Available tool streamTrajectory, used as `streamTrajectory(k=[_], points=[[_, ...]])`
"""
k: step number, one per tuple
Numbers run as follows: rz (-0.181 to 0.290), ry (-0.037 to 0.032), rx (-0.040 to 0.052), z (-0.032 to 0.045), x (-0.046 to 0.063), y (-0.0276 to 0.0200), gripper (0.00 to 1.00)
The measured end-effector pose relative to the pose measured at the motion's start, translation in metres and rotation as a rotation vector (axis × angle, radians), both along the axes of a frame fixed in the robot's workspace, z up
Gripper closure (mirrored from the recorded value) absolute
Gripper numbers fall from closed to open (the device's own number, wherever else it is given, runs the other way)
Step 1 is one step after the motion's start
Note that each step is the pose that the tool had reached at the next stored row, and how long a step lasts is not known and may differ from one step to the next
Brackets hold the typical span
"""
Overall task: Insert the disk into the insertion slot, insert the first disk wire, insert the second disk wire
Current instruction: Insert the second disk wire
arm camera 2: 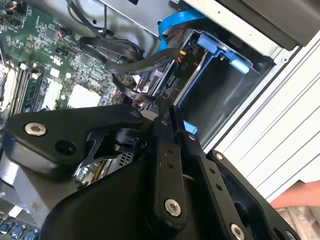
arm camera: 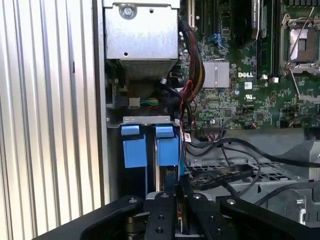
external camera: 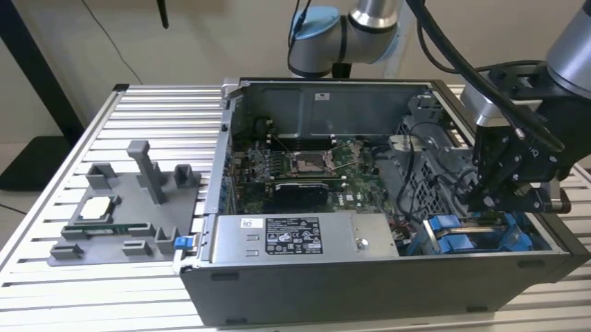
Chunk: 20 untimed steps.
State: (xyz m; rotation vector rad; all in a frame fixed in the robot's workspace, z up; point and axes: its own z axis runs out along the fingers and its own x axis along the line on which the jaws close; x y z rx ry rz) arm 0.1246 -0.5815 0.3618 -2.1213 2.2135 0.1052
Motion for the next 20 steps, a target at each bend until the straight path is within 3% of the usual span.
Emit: streamTrajectory(k=[4,6,13,17,20], points=[[0.004,-0.0018,0.0003,-0.0005,0.0000,0.0000,1.00],[0.006,-0.0120,0.0003,-0.0019,-0.0001,-0.0001,1.00],[0.009,-0.0577,0.0000,-0.0075,0.0000,0.0000,1.00],[0.009,-0.0597,-0.0005,-0.0078,0.0000,0.0000,1.00],[0.009,-0.0657,-0.0007,-0.0092,0.0000,0.0001,1.00]])
